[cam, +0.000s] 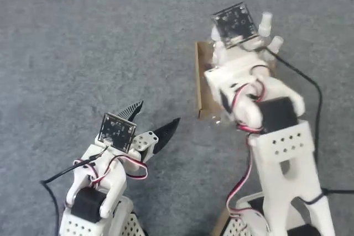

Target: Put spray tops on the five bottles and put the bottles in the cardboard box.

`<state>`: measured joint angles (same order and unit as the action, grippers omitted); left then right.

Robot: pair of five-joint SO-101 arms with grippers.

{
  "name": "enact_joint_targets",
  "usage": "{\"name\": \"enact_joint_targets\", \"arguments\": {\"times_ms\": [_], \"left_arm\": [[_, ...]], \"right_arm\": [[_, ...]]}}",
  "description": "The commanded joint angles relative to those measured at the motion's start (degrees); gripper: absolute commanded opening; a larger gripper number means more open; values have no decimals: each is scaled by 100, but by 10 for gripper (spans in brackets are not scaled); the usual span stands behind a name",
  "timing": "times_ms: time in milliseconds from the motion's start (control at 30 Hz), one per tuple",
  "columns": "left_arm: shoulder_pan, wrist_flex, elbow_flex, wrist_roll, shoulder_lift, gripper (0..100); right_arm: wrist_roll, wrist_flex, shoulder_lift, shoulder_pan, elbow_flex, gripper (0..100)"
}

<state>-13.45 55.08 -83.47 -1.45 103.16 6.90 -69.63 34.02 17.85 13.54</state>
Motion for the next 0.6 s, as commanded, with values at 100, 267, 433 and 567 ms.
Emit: {"name": "enact_joint_targets", "arguments": {"times_ms": [100, 267, 433, 567], "left_arm": [[0, -185, -31, -26, 105, 312], [0, -176, -31, -26, 105, 312], [9, -167, -31, -26, 105, 311], [9, -141, -13, -35, 97, 280]], "right_arm": [[123, -40, 22, -215, -176, 6], [123, -92, 40, 110, 158, 6], [167, -567, 171, 92, 360, 6], [185, -1499, 875, -295, 369, 6]]}}
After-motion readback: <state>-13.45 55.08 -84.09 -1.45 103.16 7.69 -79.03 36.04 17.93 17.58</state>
